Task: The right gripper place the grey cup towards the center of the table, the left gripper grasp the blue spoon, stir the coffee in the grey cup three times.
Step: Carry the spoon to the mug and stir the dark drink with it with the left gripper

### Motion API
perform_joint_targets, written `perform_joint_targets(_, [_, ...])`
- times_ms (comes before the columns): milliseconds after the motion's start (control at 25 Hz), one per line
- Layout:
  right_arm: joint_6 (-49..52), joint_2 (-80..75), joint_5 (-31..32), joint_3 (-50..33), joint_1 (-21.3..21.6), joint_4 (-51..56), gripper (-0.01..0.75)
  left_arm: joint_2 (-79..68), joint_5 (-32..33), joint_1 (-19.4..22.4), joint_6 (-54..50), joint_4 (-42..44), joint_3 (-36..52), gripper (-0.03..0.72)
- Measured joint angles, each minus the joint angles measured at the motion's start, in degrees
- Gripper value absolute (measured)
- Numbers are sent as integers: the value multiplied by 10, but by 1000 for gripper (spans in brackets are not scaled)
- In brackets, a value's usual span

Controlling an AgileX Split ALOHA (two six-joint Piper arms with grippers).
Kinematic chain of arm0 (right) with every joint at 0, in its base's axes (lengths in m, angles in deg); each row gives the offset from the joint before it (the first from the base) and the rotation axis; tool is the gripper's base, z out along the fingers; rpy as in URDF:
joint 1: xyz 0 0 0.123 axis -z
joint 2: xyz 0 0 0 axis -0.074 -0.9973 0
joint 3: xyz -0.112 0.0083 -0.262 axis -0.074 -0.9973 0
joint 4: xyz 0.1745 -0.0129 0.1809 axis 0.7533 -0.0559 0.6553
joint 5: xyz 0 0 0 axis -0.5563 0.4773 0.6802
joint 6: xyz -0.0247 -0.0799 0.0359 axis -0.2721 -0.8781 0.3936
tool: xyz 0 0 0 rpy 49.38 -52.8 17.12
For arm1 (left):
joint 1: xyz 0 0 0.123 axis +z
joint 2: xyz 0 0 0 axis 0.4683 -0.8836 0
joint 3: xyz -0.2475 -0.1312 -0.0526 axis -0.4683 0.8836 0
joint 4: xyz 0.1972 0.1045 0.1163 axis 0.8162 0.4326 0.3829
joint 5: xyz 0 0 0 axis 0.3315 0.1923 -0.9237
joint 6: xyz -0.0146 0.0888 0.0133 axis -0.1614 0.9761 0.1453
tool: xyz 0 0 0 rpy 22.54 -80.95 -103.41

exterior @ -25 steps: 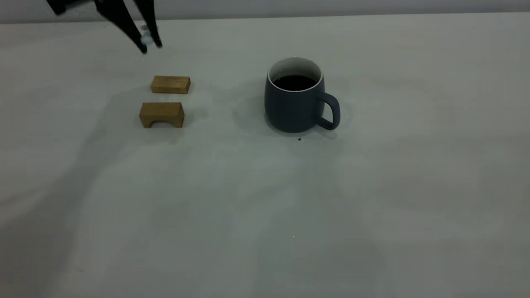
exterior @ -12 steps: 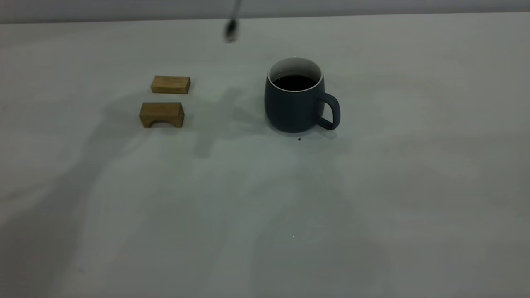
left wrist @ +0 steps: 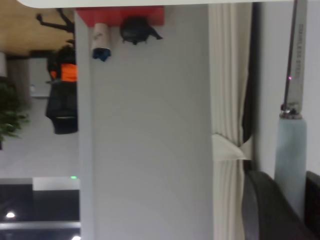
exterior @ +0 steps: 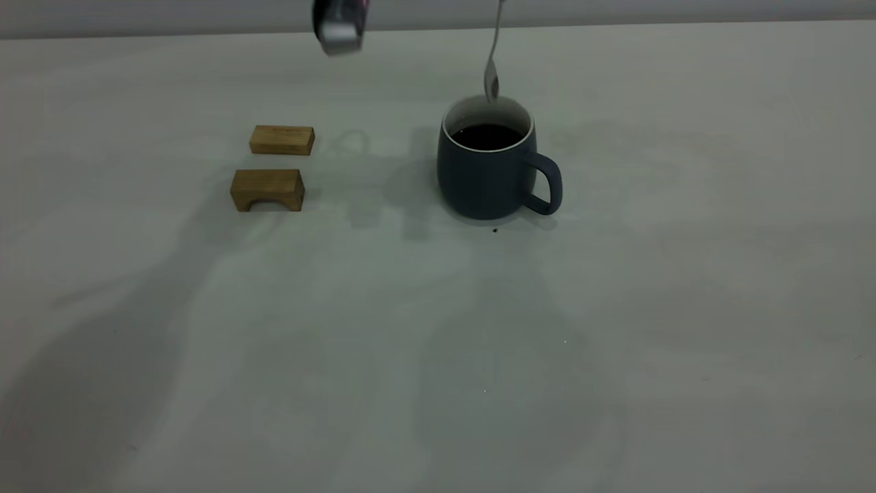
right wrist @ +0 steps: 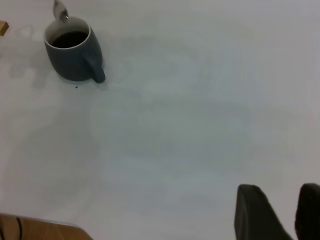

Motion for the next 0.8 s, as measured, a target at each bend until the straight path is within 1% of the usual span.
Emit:
perform_joint_targets(240, [0, 0, 0, 0, 0, 0, 239, -45, -29, -3, 20, -37, 0, 161])
perform_joint_targets(400, [0, 0, 0, 0, 0, 0, 239, -69, -40, -5, 42, -43, 0, 161])
perform_joint_targets(680, [0, 0, 0, 0, 0, 0, 239, -86, -84, -5, 152, -62, 0, 161])
perform_joint_targets(800, [0, 0, 0, 0, 0, 0, 239, -89, -77, -6, 178, -86, 0, 161])
